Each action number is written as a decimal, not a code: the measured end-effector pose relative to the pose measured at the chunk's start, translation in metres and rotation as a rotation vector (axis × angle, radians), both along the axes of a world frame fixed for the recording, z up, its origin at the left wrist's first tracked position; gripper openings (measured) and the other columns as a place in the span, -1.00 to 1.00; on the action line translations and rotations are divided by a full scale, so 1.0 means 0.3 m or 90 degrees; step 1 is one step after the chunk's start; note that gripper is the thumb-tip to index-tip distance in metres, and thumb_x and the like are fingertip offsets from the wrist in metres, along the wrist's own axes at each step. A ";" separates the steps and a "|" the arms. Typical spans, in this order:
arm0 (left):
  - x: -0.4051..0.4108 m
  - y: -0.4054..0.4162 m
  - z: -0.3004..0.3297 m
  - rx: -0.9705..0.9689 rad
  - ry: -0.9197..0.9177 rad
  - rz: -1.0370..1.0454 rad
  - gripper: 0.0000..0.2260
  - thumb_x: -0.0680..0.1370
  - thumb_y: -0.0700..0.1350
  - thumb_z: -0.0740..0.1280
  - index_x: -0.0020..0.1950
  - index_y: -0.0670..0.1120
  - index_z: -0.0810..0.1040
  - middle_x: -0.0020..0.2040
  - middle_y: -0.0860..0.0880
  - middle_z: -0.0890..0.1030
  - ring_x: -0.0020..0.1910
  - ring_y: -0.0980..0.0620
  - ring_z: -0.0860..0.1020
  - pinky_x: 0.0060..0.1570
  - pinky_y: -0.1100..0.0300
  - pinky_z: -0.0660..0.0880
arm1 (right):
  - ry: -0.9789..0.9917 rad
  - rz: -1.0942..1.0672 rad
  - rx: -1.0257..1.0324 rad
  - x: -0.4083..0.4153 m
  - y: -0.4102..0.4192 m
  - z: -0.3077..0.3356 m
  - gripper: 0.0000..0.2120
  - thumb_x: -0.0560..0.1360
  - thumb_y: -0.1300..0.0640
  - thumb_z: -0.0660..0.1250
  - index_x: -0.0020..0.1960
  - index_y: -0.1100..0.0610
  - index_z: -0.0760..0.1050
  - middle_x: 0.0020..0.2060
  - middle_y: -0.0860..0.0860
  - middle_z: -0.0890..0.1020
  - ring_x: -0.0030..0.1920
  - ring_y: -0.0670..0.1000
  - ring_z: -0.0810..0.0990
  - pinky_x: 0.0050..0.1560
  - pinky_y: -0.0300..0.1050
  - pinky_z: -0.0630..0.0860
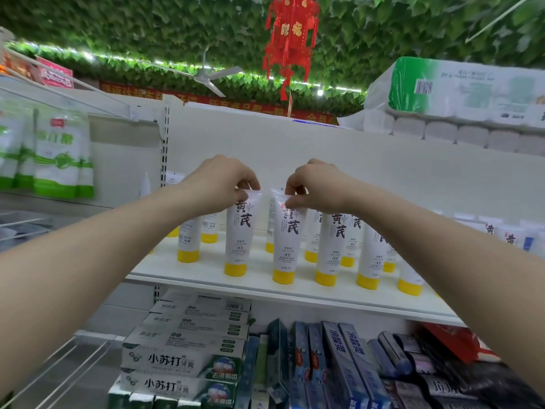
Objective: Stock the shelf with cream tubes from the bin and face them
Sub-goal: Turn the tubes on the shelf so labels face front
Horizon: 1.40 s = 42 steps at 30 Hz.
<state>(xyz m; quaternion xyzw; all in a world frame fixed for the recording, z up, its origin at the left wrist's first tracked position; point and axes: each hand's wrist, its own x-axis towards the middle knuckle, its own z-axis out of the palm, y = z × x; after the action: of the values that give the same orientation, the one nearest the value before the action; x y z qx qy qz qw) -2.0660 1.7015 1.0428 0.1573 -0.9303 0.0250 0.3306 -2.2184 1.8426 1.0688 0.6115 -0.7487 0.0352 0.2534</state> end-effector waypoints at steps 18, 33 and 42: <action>-0.019 -0.099 0.098 -0.005 0.046 0.037 -0.78 0.60 -0.10 0.25 0.19 0.04 0.60 0.08 0.07 0.64 0.09 0.04 0.55 -0.03 0.24 0.34 | -0.057 -0.001 -0.027 -0.086 -0.041 0.075 -0.82 0.58 0.06 0.25 0.00 -0.02 0.64 -0.07 -0.07 0.67 0.04 0.02 0.53 0.12 0.02 0.48; -0.255 -0.255 0.099 -0.049 -0.196 0.081 -0.75 0.62 -0.09 0.20 0.24 0.16 0.51 0.13 0.02 0.59 0.03 0.00 0.52 0.00 0.13 0.47 | -0.022 -0.064 0.112 -0.240 -0.257 0.090 -0.49 0.50 0.41 0.16 0.09 -0.17 0.59 0.03 -0.15 0.61 0.09 -0.03 0.46 0.09 -0.06 0.40; -0.271 -0.258 0.090 -0.018 -0.188 0.062 -0.66 0.62 0.12 0.10 -0.13 -0.03 0.56 -0.22 0.02 0.58 -0.18 -0.02 0.48 -0.18 0.14 0.35 | -0.117 -0.022 0.123 -0.224 -0.297 0.102 -0.77 0.45 0.29 0.40 -0.01 0.03 0.69 -0.08 -0.06 0.70 -0.07 -0.07 0.61 0.03 -0.21 0.52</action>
<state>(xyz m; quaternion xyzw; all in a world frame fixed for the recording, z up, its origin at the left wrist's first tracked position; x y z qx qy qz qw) -2.1472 1.6242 1.0697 0.1919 -0.9596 0.0772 0.1908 -2.2856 1.7534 1.0995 0.6146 -0.7789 0.0142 0.1243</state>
